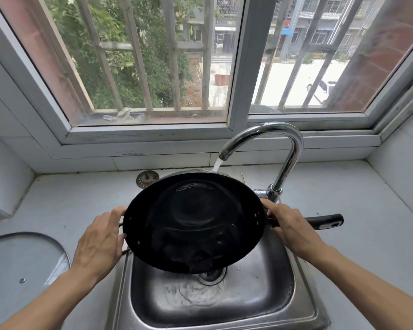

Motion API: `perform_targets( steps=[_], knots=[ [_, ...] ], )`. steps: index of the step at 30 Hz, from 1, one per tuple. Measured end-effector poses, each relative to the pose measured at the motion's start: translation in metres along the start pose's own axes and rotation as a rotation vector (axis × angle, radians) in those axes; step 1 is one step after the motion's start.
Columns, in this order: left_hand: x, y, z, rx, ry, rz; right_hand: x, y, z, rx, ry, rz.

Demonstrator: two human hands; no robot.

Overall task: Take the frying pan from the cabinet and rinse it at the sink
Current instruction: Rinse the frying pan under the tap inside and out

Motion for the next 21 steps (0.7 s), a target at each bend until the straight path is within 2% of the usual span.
perform_targets(
  steps=[21],
  knots=[
    [-0.036,0.012,-0.014,-0.038,0.163,0.011,0.052,0.008,-0.010,-0.126,0.149,-0.081]
  ],
)
Point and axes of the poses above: each hand's wrist, its own x-axis towards the middle knuckle, its own y-axis out of the back of the hand, z = x × y, the point moved 7 cm from there along x, towards the middle knuckle
